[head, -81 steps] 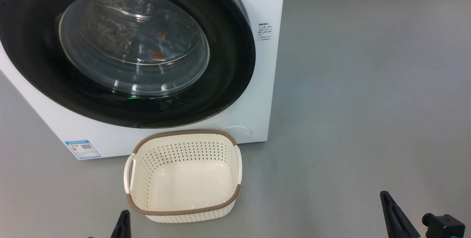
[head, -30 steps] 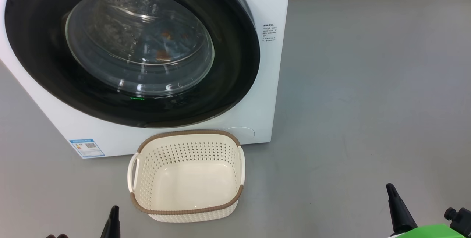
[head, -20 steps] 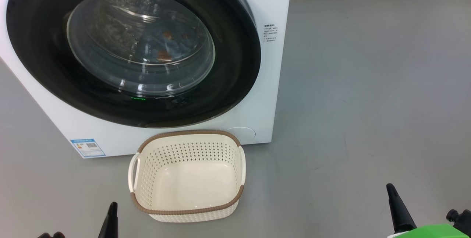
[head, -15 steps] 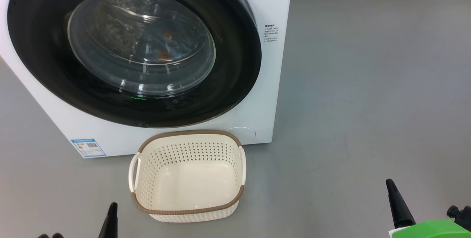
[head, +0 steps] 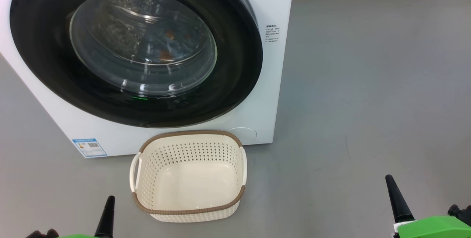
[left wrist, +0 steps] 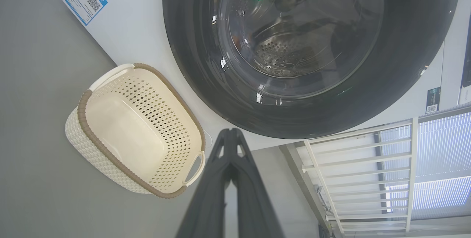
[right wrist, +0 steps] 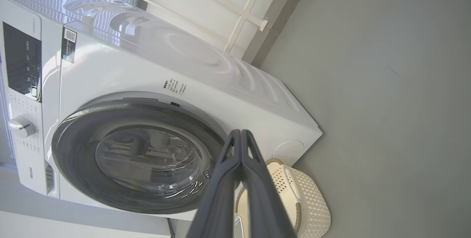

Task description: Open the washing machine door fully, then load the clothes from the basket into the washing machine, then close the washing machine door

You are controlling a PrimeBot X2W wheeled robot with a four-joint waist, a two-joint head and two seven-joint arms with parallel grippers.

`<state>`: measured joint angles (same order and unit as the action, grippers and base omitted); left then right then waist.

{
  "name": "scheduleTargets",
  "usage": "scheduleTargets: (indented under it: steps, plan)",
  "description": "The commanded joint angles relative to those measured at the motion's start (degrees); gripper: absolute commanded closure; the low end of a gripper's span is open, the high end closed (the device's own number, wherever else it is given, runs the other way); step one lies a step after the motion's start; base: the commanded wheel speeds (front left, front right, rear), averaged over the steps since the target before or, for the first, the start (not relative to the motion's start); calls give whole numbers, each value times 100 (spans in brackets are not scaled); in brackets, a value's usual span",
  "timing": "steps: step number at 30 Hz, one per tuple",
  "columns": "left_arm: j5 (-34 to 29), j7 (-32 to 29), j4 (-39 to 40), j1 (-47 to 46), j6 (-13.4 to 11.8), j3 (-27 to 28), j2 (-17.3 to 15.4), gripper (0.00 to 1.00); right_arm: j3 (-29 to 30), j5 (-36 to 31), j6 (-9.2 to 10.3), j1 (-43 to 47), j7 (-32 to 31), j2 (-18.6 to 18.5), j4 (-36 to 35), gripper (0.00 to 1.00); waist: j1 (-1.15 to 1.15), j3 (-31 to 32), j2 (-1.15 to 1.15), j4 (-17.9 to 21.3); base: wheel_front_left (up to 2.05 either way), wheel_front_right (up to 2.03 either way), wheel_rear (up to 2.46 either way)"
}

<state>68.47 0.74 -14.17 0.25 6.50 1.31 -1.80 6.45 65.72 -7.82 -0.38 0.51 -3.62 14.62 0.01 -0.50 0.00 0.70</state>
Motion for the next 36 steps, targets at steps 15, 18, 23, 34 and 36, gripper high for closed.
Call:
scheduleTargets:
  steps: [15,18,23,34,36]
  plan:
    - [995,-290,70,-415,67,291,-114,100,-34,1107,26,-369,-296,10,-103,100,0,13,0,-28,0,0,0]
    - [1173,-341,63,-444,71,315,-117,100,-29,1302,27,-396,-347,18,-97,100,0,16,0,-33,0,0,0]
    - [1468,-427,51,-492,78,357,-122,100,-20,1626,29,-440,-433,31,-88,100,0,20,0,-42,0,0,0]
    - [2116,-614,23,-596,93,448,-131,100,-1,2336,32,-538,-619,58,-68,100,0,29,0,-62,0,0,0]
    - [2233,-648,19,-615,95,464,-133,100,3,2464,32,-555,-653,63,-65,100,0,31,0,-65,0,0,0]
